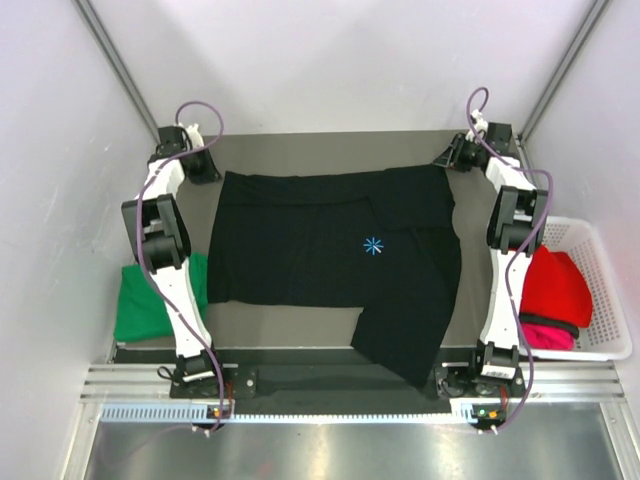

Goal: Fold and stack the t-shirts
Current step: Fold the tshirt

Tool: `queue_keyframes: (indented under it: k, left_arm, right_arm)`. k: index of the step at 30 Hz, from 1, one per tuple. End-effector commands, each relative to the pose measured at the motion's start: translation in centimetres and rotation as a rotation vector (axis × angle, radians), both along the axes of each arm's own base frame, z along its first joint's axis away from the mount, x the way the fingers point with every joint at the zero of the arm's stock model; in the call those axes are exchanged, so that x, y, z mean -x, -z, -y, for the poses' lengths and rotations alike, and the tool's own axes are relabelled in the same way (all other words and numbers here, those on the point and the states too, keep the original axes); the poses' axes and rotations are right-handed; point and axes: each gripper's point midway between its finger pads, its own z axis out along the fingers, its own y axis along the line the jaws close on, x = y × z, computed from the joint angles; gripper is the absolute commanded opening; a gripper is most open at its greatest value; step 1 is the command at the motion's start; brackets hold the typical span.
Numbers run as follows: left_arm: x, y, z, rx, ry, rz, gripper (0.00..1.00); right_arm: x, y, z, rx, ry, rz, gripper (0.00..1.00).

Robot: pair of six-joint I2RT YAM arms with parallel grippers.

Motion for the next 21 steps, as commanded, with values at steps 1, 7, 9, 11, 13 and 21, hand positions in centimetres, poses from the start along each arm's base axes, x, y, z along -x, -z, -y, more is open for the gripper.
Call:
queue_keyframes:
  k: [1,7,9,11,13,21]
  left_arm:
    - [2.5,-2.9,2.2,0.054,0.09,-0.006,0.19]
    - [5.0,-2.0,3.4,0.027,0.15,-0.067,0.38]
    - [5.5,-2.0,3.7,0.013,0.167,-0.068,0.41]
    - [5.8,-2.1,3.9,-0.039,0.191,-0.066,0.41]
    - [6.2,-1.6,3.4,-0.112,0.197,-0.074,0.42]
    - [5.2,-1.5,2.9,-0.409,0.323,-0.057,0.42]
  right_arm:
    - [-0.1,-4.7,1.9,0.021,0.025,0.083,0.37]
    - [1.6,-6.2,3.6,0.074,0.071,0.08,0.46]
    - [2.3,-6.3,4.5,0.091,0.099,0.061,0.47]
    - [3.8,-7.2,5.7,0.134,0.129,0.052,0.47]
    - [4.9,-10.1,6.6,0.203,0.152,0.102,0.47]
    - [14.1,-15.2,2.9,0.279,0.019,0.166,0.47]
